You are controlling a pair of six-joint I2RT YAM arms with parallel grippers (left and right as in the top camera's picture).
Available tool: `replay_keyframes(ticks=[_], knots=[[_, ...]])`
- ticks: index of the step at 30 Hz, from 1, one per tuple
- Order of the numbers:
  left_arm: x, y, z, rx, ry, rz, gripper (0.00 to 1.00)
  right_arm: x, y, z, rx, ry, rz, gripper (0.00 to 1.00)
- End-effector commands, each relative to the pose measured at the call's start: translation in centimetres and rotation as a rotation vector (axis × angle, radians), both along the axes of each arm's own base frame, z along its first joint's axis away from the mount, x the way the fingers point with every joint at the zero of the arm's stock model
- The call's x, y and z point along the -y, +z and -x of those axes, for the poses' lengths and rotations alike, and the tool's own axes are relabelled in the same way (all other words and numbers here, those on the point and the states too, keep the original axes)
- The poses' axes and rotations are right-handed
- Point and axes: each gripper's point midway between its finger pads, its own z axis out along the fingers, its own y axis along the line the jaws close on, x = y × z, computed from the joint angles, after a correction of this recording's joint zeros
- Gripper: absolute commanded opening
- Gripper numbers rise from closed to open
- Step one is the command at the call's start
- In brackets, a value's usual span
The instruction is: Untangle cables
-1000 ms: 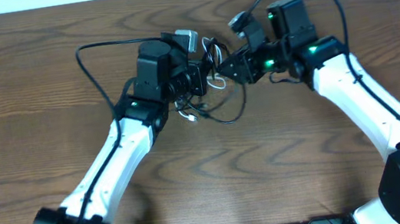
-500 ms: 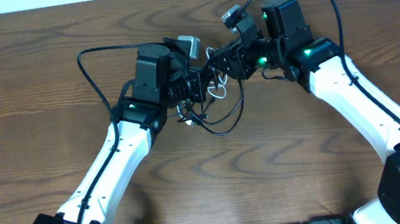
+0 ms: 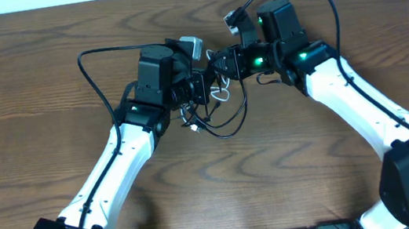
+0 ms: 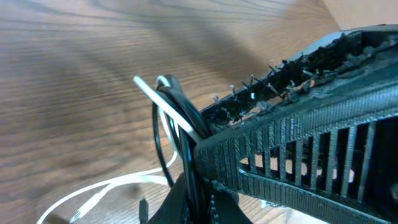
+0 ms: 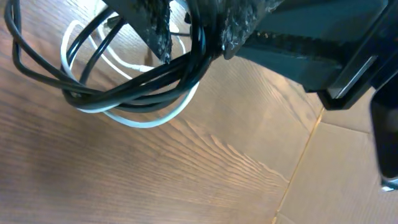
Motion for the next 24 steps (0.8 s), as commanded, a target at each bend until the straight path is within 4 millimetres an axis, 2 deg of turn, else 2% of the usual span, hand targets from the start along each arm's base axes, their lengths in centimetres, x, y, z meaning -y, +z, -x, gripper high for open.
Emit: replay_keyframes(ticks=[1, 4, 6, 9, 13, 17, 24], knots=[[0.2, 1.0, -0.1, 0.032, -0.014, 0.011, 0.07, -1.0, -1.9, 0.4, -0.065, 0.016, 0.002, 0.20], [0.2, 1.0, -0.1, 0.032, -0.014, 0.011, 0.07, -1.0, -2.2, 0.3, -0.066, 0.015, 0.003, 0.15], [0.2, 1.0, -0.1, 0.032, -0.013, 0.011, 0.07, -0.7, -2.5, 0.0, -0.069, 0.000, 0.014, 0.01], [0.2, 1.0, -0.1, 0.033, -0.013, 0.011, 0.07, 0.8, -2.8, -0.8, -0.073, -0.032, 0.030, 0.01], [0.0, 1.0, -0.2, 0.032, -0.008, 0.011, 0.07, 5.7, -4.6, -2.7, -0.083, -0.144, 0.134, 0.01], [0.0, 1.0, -0.2, 0.032, -0.008, 0.011, 0.07, 10.0, -6.4, -3.5, -0.107, -0.250, 0.258, 0.01], [-0.1, 1.0, -0.3, 0.031, -0.006, 0.010, 0.07, 15.0, -7.8, -4.2, -0.129, -0.350, 0.372, 0.01]])
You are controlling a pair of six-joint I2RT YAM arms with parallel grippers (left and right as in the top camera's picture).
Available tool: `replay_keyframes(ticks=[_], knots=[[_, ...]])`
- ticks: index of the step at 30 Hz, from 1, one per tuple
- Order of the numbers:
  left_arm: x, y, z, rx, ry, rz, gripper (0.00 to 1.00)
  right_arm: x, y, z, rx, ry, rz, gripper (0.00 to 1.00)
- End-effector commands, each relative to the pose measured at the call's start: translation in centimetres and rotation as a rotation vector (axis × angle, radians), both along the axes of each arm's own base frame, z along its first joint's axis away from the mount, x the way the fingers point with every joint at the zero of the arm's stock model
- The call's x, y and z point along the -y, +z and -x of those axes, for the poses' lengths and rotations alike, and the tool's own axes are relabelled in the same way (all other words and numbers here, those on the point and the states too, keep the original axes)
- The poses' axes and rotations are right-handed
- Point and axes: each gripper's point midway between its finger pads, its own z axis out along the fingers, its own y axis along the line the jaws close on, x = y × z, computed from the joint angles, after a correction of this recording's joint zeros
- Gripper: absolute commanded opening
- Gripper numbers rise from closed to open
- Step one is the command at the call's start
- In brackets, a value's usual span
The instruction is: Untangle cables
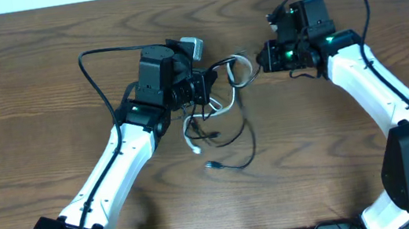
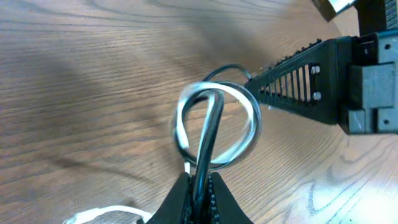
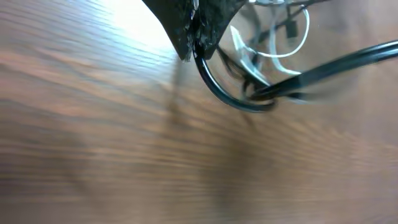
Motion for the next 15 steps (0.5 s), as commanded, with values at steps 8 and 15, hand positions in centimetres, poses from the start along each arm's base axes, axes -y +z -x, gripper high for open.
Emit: replay_keyframes(ticks=[8, 15], knots=[[-0.6, 0.9, -0.3, 0.021, 0.008, 0.003, 0.07, 4.9, -0.2, -0.8, 0.055, 0.082, -0.022, 0.01], [-0.5, 0.8, -0.2, 0.015, 0.002, 0.007, 0.07, 1.4, 1.1, 0.3, 0.120, 0.251, -0.092, 0.43]])
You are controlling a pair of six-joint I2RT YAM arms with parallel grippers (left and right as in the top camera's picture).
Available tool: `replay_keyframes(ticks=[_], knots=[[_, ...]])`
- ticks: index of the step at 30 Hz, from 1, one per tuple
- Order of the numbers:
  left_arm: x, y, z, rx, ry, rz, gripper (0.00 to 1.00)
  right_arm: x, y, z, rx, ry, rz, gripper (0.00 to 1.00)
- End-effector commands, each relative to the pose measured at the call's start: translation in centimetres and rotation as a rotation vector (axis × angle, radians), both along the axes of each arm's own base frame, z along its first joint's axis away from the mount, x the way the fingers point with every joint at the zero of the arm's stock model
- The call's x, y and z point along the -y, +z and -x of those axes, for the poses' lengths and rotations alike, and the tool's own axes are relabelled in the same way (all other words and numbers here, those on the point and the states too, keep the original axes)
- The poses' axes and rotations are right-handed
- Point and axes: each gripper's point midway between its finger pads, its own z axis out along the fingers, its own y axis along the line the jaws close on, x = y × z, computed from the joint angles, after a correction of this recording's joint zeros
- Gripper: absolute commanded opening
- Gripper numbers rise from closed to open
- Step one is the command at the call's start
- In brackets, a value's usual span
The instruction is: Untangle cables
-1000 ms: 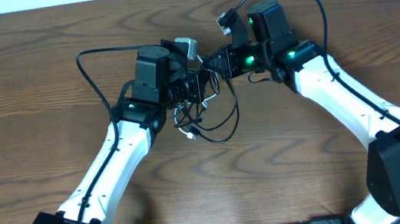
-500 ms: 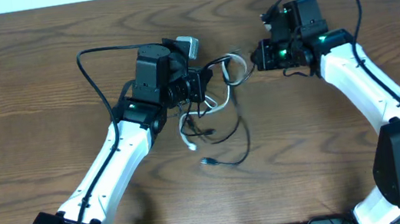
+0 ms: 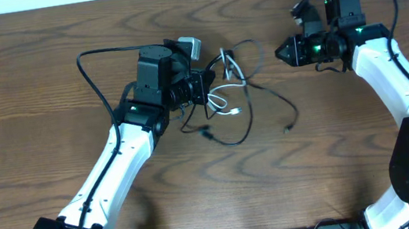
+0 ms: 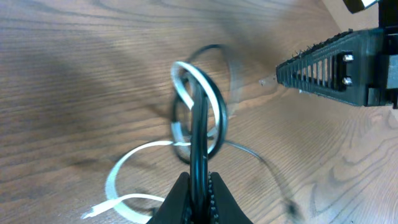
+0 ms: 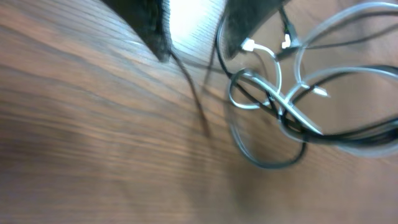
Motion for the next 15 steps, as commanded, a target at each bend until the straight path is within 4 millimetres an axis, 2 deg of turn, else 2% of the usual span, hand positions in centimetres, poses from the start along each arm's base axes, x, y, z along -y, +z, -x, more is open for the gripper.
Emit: replay_keyframes(ticks=[1, 7, 9, 15], knots=[[-0.1, 0.9, 0.0, 0.021, -0.009, 0.009, 0.07, -3.0, 0.9, 1.0, 0.045, 0.150, -0.083, 0.46], [-0.1, 0.9, 0.0, 0.019, -0.008, 0.008, 0.08, -6.1, 4.4, 2.3, 0.103, 0.284, -0.258, 0.47], [-0.1, 0.9, 0.0, 0.019, -0.008, 0.008, 0.07, -8.0, 5.6, 3.3, 0.119, 0.359, -0.329, 0.46], [-0.1, 0.9, 0.0, 0.019, -0.008, 0.008, 0.07, -12.2, 5.8, 4.2, 0.115, 0.403, -0.339, 0.45]])
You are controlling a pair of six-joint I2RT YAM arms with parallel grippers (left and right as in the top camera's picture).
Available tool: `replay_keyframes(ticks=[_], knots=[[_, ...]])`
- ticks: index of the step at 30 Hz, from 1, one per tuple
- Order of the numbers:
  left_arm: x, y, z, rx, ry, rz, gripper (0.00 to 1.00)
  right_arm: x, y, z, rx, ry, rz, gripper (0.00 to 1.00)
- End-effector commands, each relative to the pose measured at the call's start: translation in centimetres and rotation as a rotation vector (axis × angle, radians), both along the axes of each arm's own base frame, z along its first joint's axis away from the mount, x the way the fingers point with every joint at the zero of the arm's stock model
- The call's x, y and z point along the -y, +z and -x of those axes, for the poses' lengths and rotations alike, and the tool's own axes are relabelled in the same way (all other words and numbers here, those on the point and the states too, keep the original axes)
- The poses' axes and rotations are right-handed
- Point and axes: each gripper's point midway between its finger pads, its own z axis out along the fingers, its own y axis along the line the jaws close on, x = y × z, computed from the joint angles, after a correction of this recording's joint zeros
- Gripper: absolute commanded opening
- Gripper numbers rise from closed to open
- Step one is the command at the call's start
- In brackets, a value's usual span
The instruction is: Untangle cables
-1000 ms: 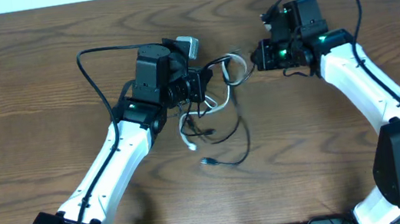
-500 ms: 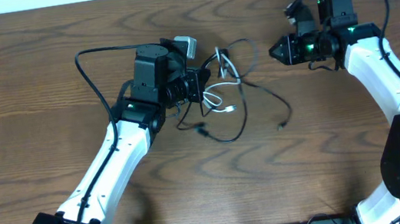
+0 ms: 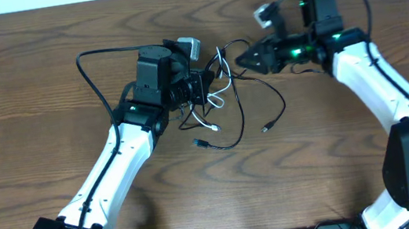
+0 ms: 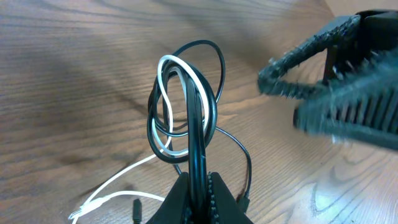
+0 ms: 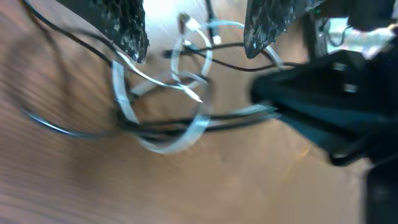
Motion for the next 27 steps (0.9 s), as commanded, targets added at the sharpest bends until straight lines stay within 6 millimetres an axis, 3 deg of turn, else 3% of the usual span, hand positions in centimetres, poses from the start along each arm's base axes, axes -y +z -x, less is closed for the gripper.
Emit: replay_keyframes(ticks=[1, 6, 10, 12, 18, 21, 23, 25, 27], knots=[[0.0, 1.0, -0.1, 0.026, -0.010, 0.011, 0.07, -2.8, 0.4, 1.1, -0.045, 0.021, -0.021, 0.44], [0.0, 1.0, -0.1, 0.026, -0.010, 0.011, 0.07, -4.6, -2.5, 0.7, -0.089, -0.083, 0.107, 0.38], [0.0, 1.0, -0.1, 0.026, -0.010, 0.010, 0.07, -3.3, -5.1, -1.8, -0.052, -0.301, 0.286, 0.36], [0.0, 1.0, -0.1, 0.026, -0.010, 0.011, 0.07, -3.1, -5.7, -2.7, -0.008, -0.354, 0.338, 0.36], [0.0, 1.0, -0.1, 0.025, -0.010, 0.011, 0.07, -4.8, -6.7, -3.7, 0.045, -0.353, 0.331, 0.35], [-0.1, 0.8, 0.1, 0.014, -0.010, 0.007, 0.08, -4.6, -6.6, -4.1, 0.066, -0.353, 0.333, 0.29], [-0.1, 0.6, 0.2, 0.004, -0.010, 0.002, 0.08, -3.9, -5.4, -4.5, 0.110, -0.352, 0.333, 0.22], [-0.2, 0.5, 0.3, -0.003, -0.009, -0.001, 0.07, -1.9, -2.9, -4.9, 0.130, -0.393, 0.319, 0.01], [-0.4, 0.2, 0.3, -0.008, 0.003, -0.013, 0.07, 0.3, -0.8, -5.0, 0.137, -0.433, 0.308, 0.01]])
